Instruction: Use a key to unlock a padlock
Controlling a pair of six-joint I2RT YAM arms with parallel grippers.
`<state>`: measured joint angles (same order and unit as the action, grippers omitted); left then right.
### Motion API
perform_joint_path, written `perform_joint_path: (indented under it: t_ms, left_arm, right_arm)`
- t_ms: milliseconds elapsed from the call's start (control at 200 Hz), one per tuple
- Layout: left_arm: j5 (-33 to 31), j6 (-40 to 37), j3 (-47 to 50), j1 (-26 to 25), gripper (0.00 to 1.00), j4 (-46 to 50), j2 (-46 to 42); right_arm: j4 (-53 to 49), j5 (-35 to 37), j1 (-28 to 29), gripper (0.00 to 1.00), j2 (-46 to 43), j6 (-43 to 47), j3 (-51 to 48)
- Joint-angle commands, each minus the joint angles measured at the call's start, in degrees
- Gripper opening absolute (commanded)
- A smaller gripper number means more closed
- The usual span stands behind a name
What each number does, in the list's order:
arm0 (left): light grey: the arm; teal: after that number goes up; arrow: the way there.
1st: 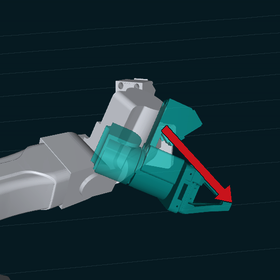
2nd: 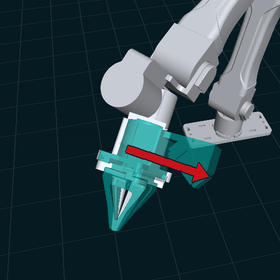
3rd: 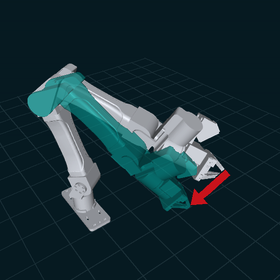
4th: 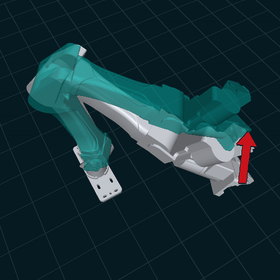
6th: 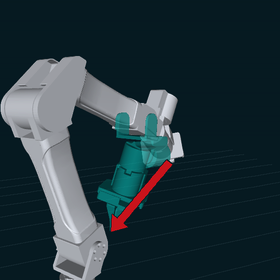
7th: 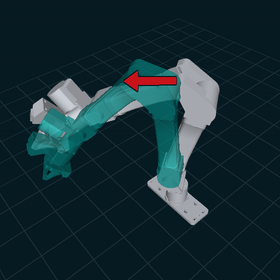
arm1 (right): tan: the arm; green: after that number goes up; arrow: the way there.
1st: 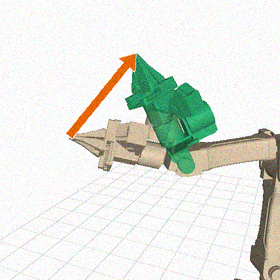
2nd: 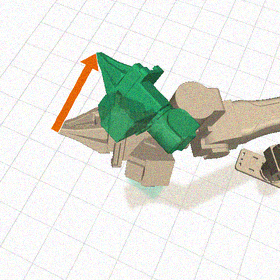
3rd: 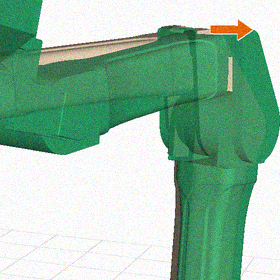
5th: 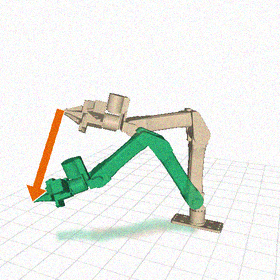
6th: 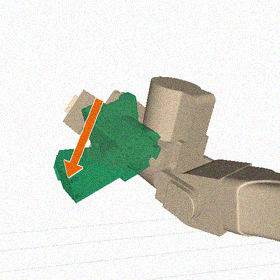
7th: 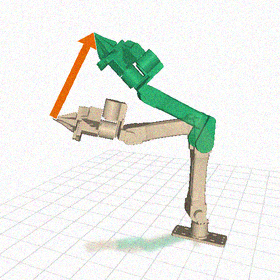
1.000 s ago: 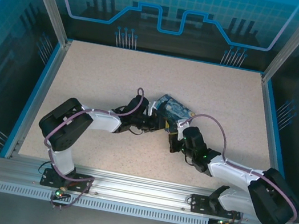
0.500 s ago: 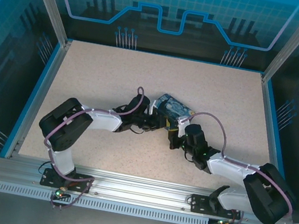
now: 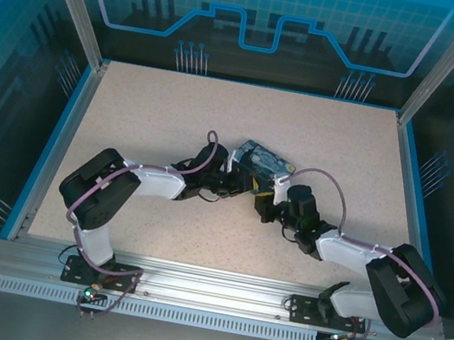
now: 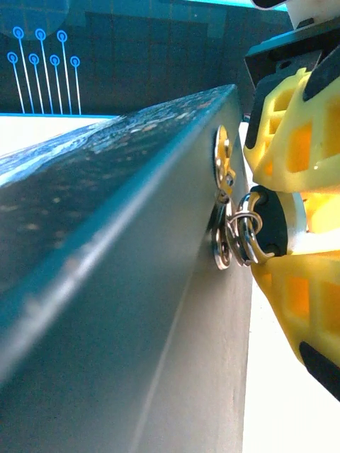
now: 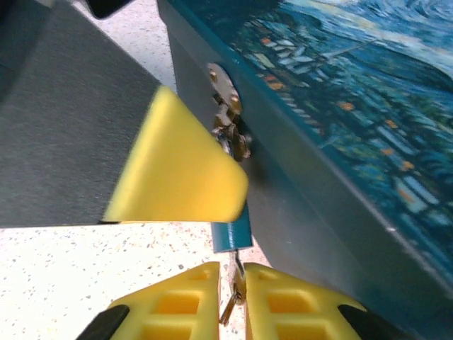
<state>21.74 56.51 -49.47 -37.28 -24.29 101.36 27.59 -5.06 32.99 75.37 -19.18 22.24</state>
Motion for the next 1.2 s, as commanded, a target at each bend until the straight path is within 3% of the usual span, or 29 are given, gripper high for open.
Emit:
perform_joint_path:
  t_ms: [0, 215, 305, 405, 585, 1196]
  left_arm:
    - [2.23, 2.12, -0.95, -0.77, 0.09, -1.47, -1.11]
    - [1.86, 3.55, -1.18, -0.04, 0.09, -2.83, -0.25]
    - [1.99, 4.23, -1.20, -0.01, 0.09, -3.71, 0.10]
    - [1.99, 4.31, -1.07, -0.03, 0.09, -3.75, 0.13]
    - [2.14, 4.57, -0.98, -0.07, 0.09, -3.91, 0.08]
    - [2.43, 5.01, -0.74, -0.10, 0.09, -4.62, -0.11]
  right_arm:
    - [5.45, -5.24, -1.33, 0.25, -3.97, -0.20, -1.36]
    - [1.06, -10.45, -6.76, 0.45, -12.65, -2.70, -6.28]
    - [-1.91, -13.46, -8.82, 0.49, -15.88, -4.33, -6.73]
    - [-0.97, -17.06, -9.93, 0.47, -16.80, -6.90, -7.94]
    - [3.07, -19.10, -9.74, 0.34, -12.53, -10.08, -8.20]
    - [10.14, -14.29, -8.75, 0.26, -0.38, -12.90, -3.57]
